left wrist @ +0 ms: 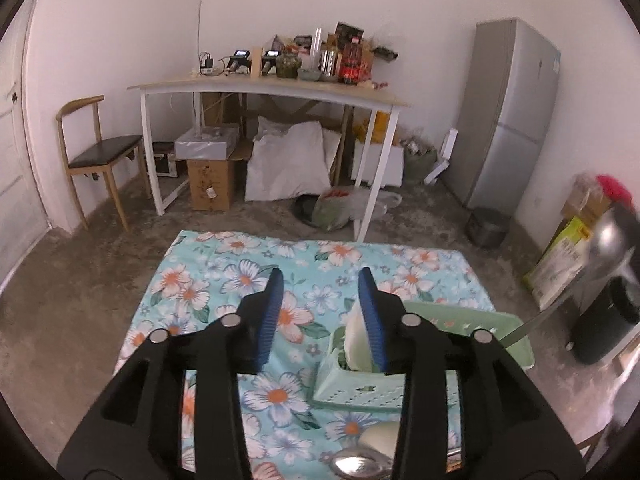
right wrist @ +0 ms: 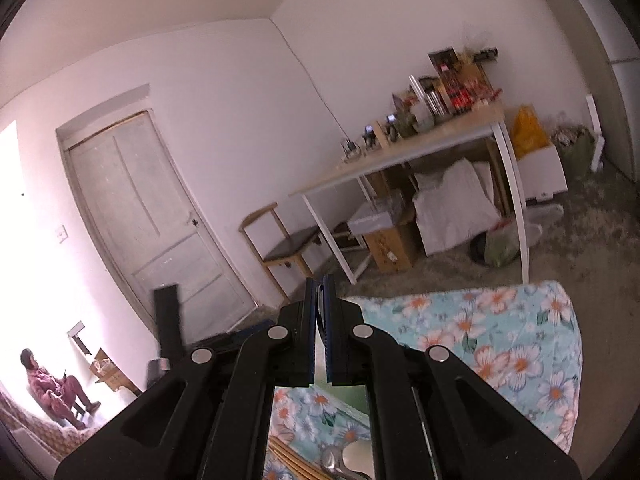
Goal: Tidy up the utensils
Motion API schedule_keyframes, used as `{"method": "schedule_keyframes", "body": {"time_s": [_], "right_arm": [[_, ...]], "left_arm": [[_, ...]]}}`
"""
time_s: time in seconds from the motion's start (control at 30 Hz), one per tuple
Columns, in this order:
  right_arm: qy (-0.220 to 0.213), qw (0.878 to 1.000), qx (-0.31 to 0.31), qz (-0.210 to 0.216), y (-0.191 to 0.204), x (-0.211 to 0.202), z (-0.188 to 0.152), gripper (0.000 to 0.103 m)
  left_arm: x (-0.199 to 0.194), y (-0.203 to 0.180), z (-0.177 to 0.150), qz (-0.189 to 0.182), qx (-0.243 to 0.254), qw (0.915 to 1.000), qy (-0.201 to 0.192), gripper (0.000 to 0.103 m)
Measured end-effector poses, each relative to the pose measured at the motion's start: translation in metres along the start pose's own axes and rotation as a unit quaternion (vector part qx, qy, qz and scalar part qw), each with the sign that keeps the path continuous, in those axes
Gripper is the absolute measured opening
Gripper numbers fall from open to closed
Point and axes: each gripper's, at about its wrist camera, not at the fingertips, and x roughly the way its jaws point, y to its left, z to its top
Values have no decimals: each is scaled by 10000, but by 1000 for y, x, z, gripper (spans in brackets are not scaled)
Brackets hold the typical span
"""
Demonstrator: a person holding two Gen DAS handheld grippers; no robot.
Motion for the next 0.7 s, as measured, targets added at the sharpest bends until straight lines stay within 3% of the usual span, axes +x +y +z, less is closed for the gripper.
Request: {"method": "schedule_keyframes", "body": {"time_s": [0.23,0.4,0.47,0.53,0.6,0.7], "right_arm": [[495,9978,89,-422,-18,29,-25,4],[629,9946,159,-806,-21,30,-31,6],[549,9942,224,-896,-19,23,-30,14],[405,9940,222,-988,-15,11,-30,34],[276,9937,119,-1076,-7,-3,-32,38],[177,9911,-98,-1314,4,-19,-37,56]], "left_arm": [[-31,19,-18,-130,-317,9989,-326,53],[-49,32,-37,-58,-446,9985,-324,60],[-54,34,-43,-19,-409,9988,-280,64],[-60,31,-49,4,-288,9992,-268,66],[-66,29,-54,11,-177,9994,-300,68],[-71,28,-60,-36,-150,9994,-298,69]]}}
